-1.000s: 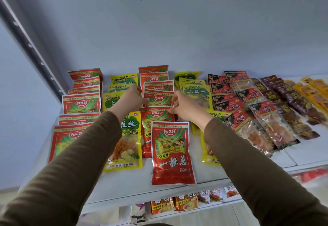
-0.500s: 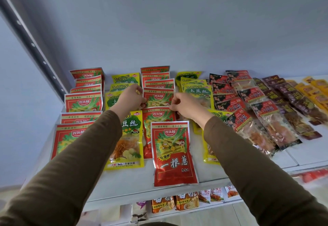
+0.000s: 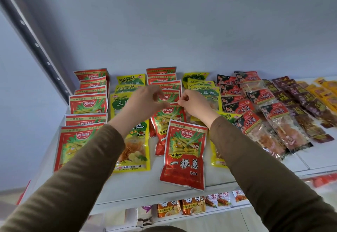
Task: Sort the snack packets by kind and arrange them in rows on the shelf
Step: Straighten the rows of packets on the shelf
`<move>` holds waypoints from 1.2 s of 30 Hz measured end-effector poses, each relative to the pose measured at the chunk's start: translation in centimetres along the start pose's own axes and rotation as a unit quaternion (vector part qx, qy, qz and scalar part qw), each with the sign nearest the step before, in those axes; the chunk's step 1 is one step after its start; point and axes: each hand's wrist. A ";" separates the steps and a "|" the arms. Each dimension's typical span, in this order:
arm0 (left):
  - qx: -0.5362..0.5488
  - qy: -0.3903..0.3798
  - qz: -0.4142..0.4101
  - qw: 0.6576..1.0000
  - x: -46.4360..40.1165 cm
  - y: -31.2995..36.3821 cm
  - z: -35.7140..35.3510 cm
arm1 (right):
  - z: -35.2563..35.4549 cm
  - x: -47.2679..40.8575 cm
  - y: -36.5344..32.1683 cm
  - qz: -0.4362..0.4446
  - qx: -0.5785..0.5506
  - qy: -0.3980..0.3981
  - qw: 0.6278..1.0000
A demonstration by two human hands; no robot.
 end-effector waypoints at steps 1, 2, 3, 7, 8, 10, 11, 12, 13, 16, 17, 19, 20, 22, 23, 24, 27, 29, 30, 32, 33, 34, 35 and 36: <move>-0.014 -0.048 -0.028 0.998 0.9 0.9 -0.7 | 0.1 0.0 0.1 0.003 -0.004 -0.002 1.000; -0.035 -0.088 -0.048 0.994 1.8 1.5 -1.6 | 0.1 -0.1 0.1 0.005 -0.008 -0.005 1.000; -0.050 -0.111 -0.063 0.991 2.3 1.9 -2.6 | 0.2 -0.1 0.1 0.007 -0.012 -0.007 1.000; -0.033 -0.104 -0.063 0.992 3.0 1.8 -4.7 | 0.2 0.1 0.2 0.005 -0.028 -0.009 1.000; -0.031 -0.092 -0.055 0.994 3.0 1.6 -4.7 | 0.2 0.2 0.2 0.004 -0.037 -0.009 0.999; -0.020 -0.061 -0.041 0.997 3.1 1.0 -4.6 | 0.1 0.3 0.3 0.003 -0.050 -0.008 0.999; -0.016 -0.055 -0.037 0.998 3.1 0.9 -4.5 | 0.1 0.3 0.3 0.003 -0.052 -0.008 0.999; -0.021 -0.055 -0.035 0.998 3.2 1.0 -4.5 | 0.1 0.3 0.3 0.003 -0.054 -0.008 0.998; -0.032 -0.060 -0.034 0.997 3.2 1.1 -4.5 | 0.0 0.3 0.2 0.004 -0.056 -0.008 0.998; -0.035 -0.061 -0.030 0.997 3.3 1.3 -4.9 | 0.0 0.3 0.2 0.008 -0.065 -0.011 0.998; -0.021 -0.056 -0.020 0.998 3.3 1.2 -4.8 | 0.1 0.4 0.3 0.010 -0.070 -0.014 0.997; 0.007 -0.046 0.007 0.999 3.5 0.4 -4.1 | 0.3 0.4 0.5 0.009 -0.083 -0.021 0.996; 0.016 -0.039 0.021 0.999 3.5 -0.1 -3.6 | 0.3 0.5 0.6 0.008 -0.088 -0.022 0.996; 0.029 -0.032 0.048 0.998 3.4 -1.3 -2.7 | 0.3 0.4 0.6 0.010 -0.086 -0.017 0.996; 0.034 -0.035 0.059 0.997 3.3 -1.7 -2.3 | 0.2 0.3 0.6 0.011 -0.080 -0.014 0.997; 0.040 -0.041 0.066 0.996 3.2 -2.0 -2.1 | 0.2 0.3 0.5 0.013 -0.075 -0.011 0.997; 0.056 -0.052 0.072 0.994 3.0 -2.3 -2.0 | 0.1 0.2 0.3 0.019 -0.068 -0.005 0.997; 0.070 -0.053 0.070 0.994 2.9 -2.2 -2.1 | 0.0 0.1 0.3 0.025 -0.075 -0.002 0.997; 0.074 -0.055 0.067 0.993 2.8 -2.2 -2.1 | 0.0 0.1 0.3 0.029 -0.081 -0.003 0.996; 0.080 -0.059 0.065 0.993 2.8 -2.3 -2.1 | 0.0 0.1 0.4 0.036 -0.092 -0.002 0.995; 0.084 -0.061 0.066 0.992 2.8 -2.4 -2.1 | 0.0 0.1 0.4 0.040 -0.099 0.001 0.994; 0.087 -0.061 0.066 0.992 2.8 -2.5 -2.1 | 0.0 0.2 0.4 0.042 -0.106 0.005 0.993; 0.089 -0.063 0.065 0.992 2.8 -2.6 -2.1 | 0.0 0.3 0.4 0.043 -0.113 0.009 0.993; 0.088 -0.064 0.063 0.992 2.9 -2.6 -2.0 | -0.1 0.3 0.4 0.042 -0.119 0.011 0.992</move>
Point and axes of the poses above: each hand's wrist, its own x-axis away from the middle knuckle, its own z-axis out of the back of the hand, y = z × x, and after that the axes turned 9 degrees about -y, right-handed
